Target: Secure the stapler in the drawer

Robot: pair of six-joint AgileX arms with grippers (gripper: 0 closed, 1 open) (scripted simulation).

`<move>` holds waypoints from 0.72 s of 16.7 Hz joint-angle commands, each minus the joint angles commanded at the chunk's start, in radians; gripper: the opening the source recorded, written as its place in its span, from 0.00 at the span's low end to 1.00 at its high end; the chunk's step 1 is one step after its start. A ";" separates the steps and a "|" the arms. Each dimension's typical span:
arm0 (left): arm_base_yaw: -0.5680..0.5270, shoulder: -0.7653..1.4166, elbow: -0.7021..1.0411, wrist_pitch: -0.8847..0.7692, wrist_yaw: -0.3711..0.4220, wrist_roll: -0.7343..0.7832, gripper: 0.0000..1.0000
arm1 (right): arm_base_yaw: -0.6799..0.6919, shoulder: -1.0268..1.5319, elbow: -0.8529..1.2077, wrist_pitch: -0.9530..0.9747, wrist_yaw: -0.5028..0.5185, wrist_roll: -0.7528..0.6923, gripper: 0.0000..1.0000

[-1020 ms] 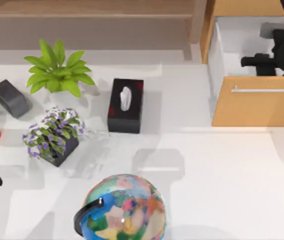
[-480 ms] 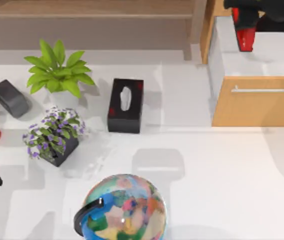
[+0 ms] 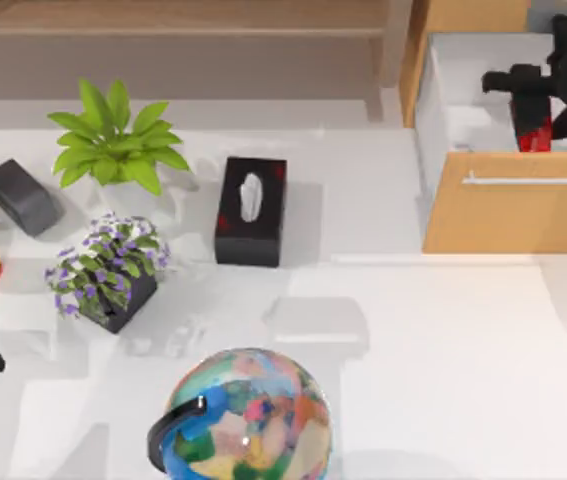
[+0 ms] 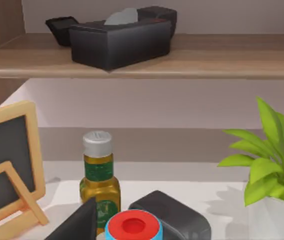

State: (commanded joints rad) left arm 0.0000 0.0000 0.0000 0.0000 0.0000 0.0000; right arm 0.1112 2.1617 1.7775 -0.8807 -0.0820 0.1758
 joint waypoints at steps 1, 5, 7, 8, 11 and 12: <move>0.000 0.000 0.000 0.000 0.000 0.000 1.00 | 0.000 0.028 -0.018 -0.005 0.013 -0.008 0.00; 0.000 0.000 0.000 0.000 0.000 0.000 1.00 | 0.002 0.058 -0.045 -0.016 0.030 -0.019 0.00; 0.000 0.000 0.000 0.000 0.000 0.000 1.00 | 0.002 0.058 -0.045 -0.016 0.030 -0.019 0.00; 0.000 0.000 0.000 0.000 0.000 0.000 1.00 | 0.002 0.058 -0.045 -0.016 0.030 -0.019 0.08; 0.000 0.000 0.000 0.000 0.000 0.000 1.00 | 0.002 0.058 -0.045 -0.016 0.030 -0.019 0.30; 0.000 0.000 0.000 0.000 0.000 0.000 1.00 | 0.002 0.058 -0.045 -0.016 0.030 -0.019 0.38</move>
State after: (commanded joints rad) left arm 0.0000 0.0000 0.0000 0.0000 0.0000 0.0000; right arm 0.1134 2.2198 1.7326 -0.8971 -0.0522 0.1568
